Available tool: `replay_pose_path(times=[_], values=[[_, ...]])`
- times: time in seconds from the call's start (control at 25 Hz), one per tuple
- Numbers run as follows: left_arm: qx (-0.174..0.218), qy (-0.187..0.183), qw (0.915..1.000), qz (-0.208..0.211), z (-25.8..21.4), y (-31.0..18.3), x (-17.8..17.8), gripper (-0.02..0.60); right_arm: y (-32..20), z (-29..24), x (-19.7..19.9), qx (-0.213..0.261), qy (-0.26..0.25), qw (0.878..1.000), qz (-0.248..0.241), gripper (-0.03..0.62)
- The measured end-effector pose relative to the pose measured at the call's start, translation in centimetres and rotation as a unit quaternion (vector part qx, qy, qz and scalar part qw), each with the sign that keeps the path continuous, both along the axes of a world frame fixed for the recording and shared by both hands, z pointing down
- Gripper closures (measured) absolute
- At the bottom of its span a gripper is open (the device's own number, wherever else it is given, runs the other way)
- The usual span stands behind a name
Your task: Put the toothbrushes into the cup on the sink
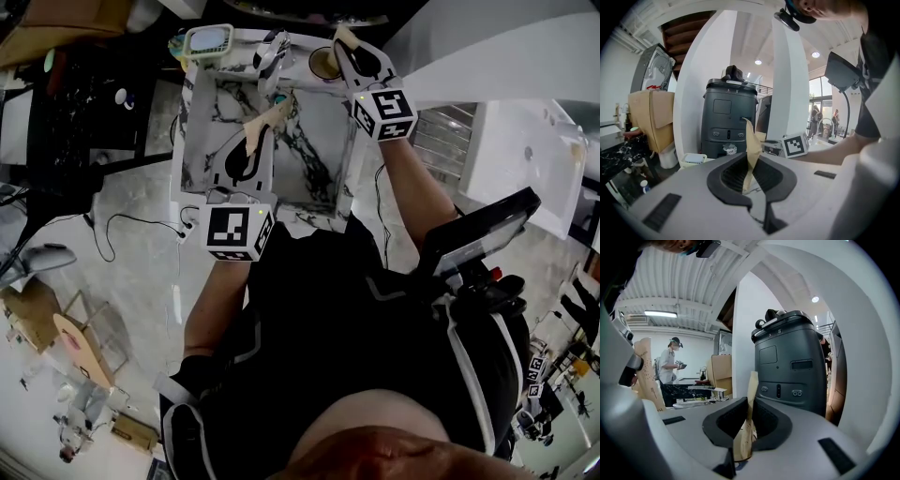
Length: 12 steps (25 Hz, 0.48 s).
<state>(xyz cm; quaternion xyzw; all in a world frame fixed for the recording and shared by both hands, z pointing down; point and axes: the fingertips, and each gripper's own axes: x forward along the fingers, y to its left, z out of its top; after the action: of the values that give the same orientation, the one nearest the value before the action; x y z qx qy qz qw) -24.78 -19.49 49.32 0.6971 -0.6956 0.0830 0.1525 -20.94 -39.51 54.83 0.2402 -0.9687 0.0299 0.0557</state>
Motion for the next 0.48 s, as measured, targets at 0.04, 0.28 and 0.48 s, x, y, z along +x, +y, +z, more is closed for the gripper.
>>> replay_pose_path(times=[0.04, 0.28, 0.48], values=[[0.0, -0.001, 1.0, 0.0, -0.02, 0.1, 0.01, 0.549, 0.01, -0.02, 0.0, 0.001, 0.0, 1.0, 0.001, 0.551], [0.001, -0.002, 1.0, 0.001, -0.6, 0.45, -0.04, 0.549, -0.62, -0.02, 0.51, 0.006, 0.018, 1.0, 0.02, 0.549], [0.003, -0.002, 1.0, 0.003, -0.64, 0.51, -0.37, 0.549, -0.95, 0.53, 0.69, 0.005, 0.034, 0.999, 0.029, 0.484]])
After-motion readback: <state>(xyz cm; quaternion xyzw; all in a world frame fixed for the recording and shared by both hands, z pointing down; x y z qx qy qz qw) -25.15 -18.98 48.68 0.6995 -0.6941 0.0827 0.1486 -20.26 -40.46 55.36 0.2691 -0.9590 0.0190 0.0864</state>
